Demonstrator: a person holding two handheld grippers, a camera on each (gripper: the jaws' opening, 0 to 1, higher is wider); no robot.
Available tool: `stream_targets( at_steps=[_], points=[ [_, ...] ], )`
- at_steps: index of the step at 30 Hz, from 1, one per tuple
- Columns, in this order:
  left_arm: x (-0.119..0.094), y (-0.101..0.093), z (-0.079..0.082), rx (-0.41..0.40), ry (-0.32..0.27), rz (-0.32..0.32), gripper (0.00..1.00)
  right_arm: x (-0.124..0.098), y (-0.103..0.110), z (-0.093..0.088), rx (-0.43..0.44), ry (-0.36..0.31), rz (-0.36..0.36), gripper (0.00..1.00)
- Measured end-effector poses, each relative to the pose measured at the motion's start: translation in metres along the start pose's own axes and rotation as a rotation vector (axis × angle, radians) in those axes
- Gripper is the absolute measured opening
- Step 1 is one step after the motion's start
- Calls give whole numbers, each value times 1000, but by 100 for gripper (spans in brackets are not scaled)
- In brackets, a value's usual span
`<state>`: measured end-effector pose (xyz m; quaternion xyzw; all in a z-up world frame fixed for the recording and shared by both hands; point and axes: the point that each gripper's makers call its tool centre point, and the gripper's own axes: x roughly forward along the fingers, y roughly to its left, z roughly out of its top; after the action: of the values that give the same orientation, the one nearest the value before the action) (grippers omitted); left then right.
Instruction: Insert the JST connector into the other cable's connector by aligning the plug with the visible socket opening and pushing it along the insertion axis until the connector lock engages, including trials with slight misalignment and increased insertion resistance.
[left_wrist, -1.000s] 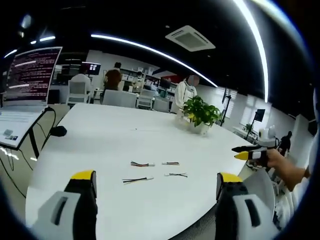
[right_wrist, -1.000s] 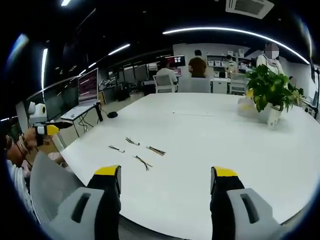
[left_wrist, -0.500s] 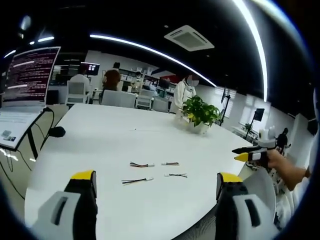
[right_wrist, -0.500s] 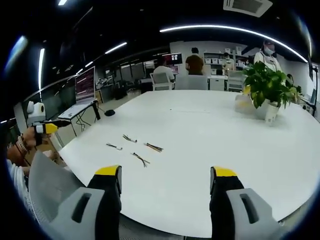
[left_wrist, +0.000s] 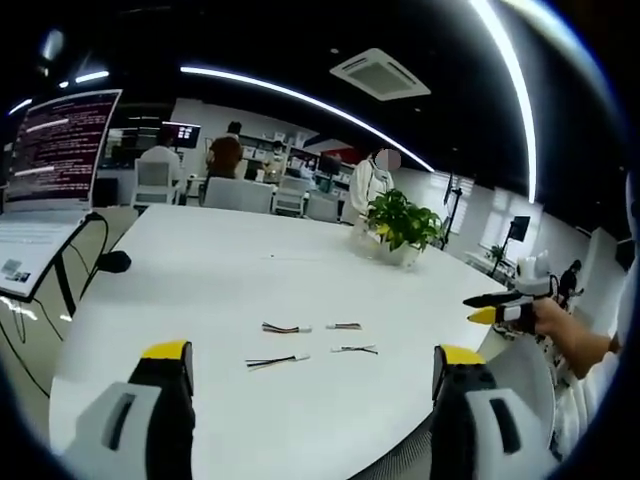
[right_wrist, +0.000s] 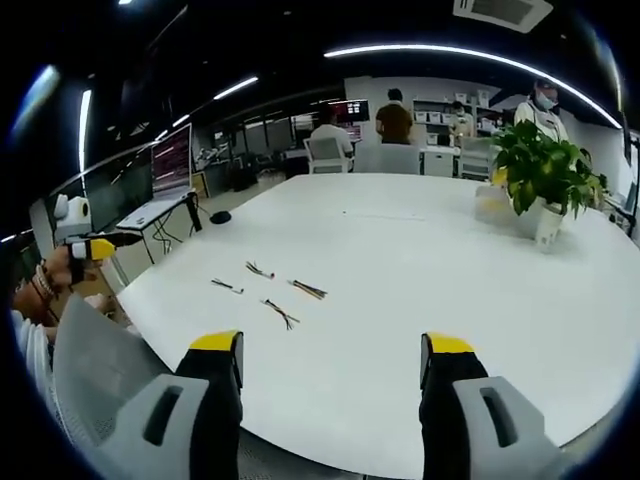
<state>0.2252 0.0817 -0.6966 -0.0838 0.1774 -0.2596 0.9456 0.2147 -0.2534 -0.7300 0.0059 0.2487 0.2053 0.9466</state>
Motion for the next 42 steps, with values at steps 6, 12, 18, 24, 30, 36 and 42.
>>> stream_targets(
  at_steps=[6, 12, 18, 24, 30, 36, 42],
  points=[
    [6, 2, -1, 3, 13, -7, 99, 5, -2, 0, -4, 11, 0, 71],
    [10, 6, 1, 7, 17, -10, 99, 8, -5, 2, -6, 16, -1, 70],
    [13, 8, -3, 5, 32, -13, 99, 13, -4, 1, -18, 34, 5, 70],
    [13, 8, -6, 11, 41, -11, 99, 15, 0, 0, -23, 40, 16, 70],
    [4, 8, -8, 4, 36, -4, 99, 8, 3, 2, -22, 24, 20, 70],
    [-4, 9, -2, 10, 15, 10, 99, 2, 6, 4, -16, 4, 24, 70],
    [-6, 6, 0, 17, 9, 10, 99, 1, 10, 3, -14, -6, 29, 70]
  ],
)
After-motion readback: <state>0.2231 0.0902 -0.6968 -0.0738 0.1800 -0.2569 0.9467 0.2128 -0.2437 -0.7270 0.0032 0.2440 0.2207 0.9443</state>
